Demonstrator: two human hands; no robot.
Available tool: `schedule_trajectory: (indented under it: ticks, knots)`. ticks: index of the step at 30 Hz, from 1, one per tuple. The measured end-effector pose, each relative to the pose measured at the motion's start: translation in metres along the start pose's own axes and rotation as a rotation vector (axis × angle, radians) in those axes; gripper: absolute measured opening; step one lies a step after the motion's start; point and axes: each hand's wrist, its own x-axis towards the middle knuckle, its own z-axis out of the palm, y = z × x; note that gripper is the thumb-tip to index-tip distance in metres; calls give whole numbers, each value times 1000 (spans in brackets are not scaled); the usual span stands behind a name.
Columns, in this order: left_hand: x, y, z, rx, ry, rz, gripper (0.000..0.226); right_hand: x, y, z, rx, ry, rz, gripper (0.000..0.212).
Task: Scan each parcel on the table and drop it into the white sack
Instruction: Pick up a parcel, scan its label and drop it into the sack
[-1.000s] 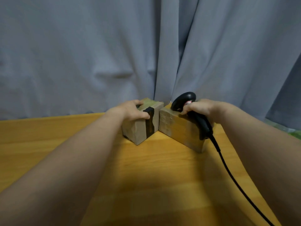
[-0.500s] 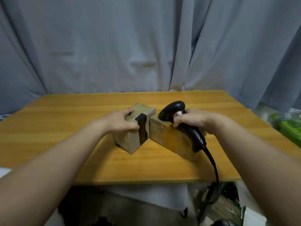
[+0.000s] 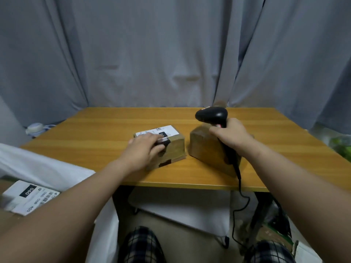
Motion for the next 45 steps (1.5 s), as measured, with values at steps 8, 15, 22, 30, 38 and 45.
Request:
schedule_trajectory:
  ticks: [8,15,22,30,38,45]
  knots:
    - [18,-19,-1,-745,-81,-682,88,-14,-16,47,342,-120,78,16]
    - [8,-19,13,-995,-205,-678,73,-19,-17,73,629,-159,130,18]
    - [4,-31,-10,-879,16,-466,85,-36,3,101,708,-78,55,25]
    - [19,-41,-23,-636,45,-213,54,-43,21,98,457,51,-250,23]
    - [13,-30,-6,-735,-62,-217,87,-57,43,111,359,160,-232,16]
    - [17,-31,-13,-819,-66,-191,81,-70,47,127,468,180,-201,20]
